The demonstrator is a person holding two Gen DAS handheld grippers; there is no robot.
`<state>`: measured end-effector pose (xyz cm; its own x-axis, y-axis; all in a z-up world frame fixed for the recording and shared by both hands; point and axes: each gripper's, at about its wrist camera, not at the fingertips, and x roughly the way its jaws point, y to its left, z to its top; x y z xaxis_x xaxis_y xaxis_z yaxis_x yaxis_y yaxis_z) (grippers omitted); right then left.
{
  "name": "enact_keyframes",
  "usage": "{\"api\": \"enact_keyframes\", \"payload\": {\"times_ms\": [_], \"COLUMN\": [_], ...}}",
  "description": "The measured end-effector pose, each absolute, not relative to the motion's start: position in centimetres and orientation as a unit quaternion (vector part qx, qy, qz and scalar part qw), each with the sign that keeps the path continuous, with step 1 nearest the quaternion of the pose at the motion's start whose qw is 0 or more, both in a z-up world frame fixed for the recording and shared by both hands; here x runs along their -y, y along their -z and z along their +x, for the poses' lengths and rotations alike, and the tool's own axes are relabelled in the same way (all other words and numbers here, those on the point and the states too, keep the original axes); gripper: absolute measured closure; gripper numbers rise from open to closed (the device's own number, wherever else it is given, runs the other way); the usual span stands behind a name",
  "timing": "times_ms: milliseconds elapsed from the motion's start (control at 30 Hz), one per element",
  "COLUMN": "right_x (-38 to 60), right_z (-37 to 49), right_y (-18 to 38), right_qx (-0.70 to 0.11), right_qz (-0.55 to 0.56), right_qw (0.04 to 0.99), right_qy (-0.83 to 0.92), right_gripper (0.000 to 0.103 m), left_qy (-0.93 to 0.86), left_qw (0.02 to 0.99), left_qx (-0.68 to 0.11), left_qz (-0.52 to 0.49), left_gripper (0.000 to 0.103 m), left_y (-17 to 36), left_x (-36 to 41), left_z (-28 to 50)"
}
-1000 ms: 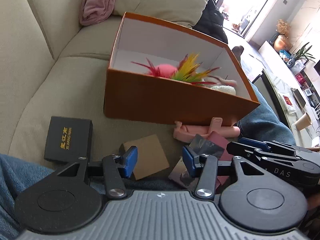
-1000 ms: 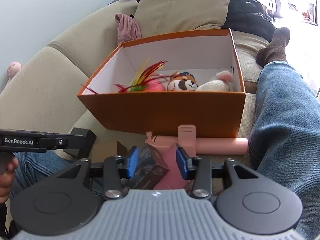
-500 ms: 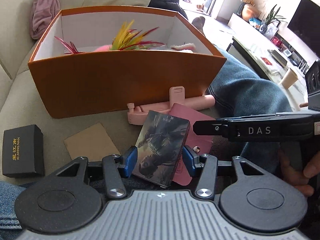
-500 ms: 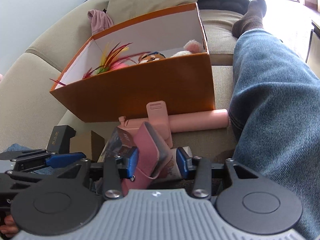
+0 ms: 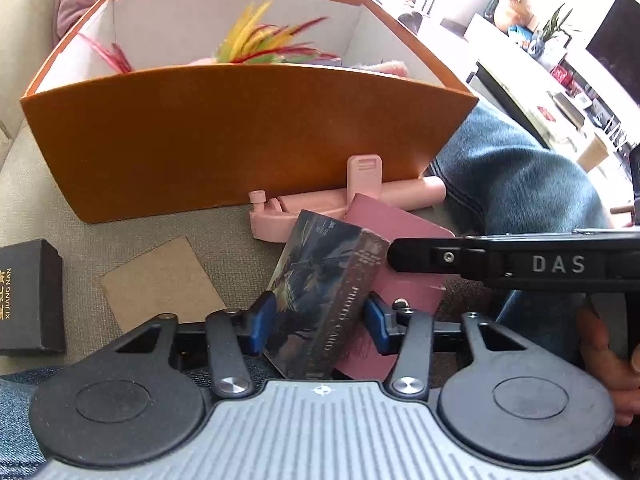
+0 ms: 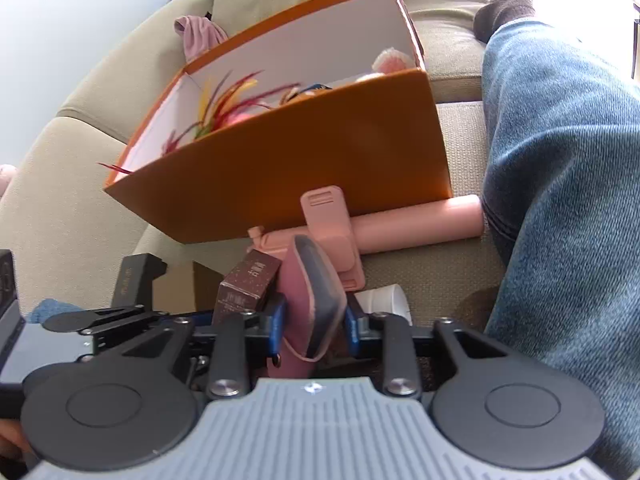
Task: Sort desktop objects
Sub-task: 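Grasp the photo card box with the left tool while the right tool grasps the pink card case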
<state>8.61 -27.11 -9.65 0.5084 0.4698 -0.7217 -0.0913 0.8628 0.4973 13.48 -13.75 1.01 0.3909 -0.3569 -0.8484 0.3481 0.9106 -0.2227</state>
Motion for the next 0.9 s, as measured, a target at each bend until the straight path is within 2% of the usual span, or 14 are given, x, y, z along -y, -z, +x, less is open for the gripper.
{"api": "enact_keyframes", "payload": {"times_ms": [167,267,500,567,667,800,900], "right_x": [26.3,25.8,24.9,24.5,23.4,22.7,22.8], "right_z": [8.3,8.8,9.3,9.1,8.6,8.0,7.8], "right_y": [8.1,7.8,8.3,8.7,9.6,10.8,10.9], "right_qx": [-0.471,-0.477,-0.485,-0.493,-0.503,-0.512,-0.517], "right_qz": [0.185,0.170,0.165,0.165,0.149,0.143,0.129], "right_qw": [0.840,0.840,0.835,0.830,0.826,0.823,0.823], "right_qy": [-0.198,-0.198,-0.200,-0.202,-0.205,-0.200,-0.194], "right_gripper": [0.083,0.083,0.075,0.066,0.064,0.063,0.067], "left_qy": [0.196,0.187,0.180,0.180,0.177,0.179,0.171], "left_qw": [0.839,0.836,0.833,0.831,0.815,0.823,0.830], "left_qx": [-0.508,-0.516,-0.523,-0.526,-0.551,-0.539,-0.532], "left_qz": [-0.012,-0.023,-0.015,-0.005,0.014,0.011,0.005], "left_gripper": [0.067,0.069,0.070,0.070,0.067,0.067,0.074], "left_y": [-2.2,-2.3,-1.6,-1.4,-0.5,-0.2,-0.7], "left_x": [12.5,11.6,11.4,11.5,11.6,11.2,10.7], "left_z": [13.4,13.9,13.6,13.3,12.9,12.2,12.2]}}
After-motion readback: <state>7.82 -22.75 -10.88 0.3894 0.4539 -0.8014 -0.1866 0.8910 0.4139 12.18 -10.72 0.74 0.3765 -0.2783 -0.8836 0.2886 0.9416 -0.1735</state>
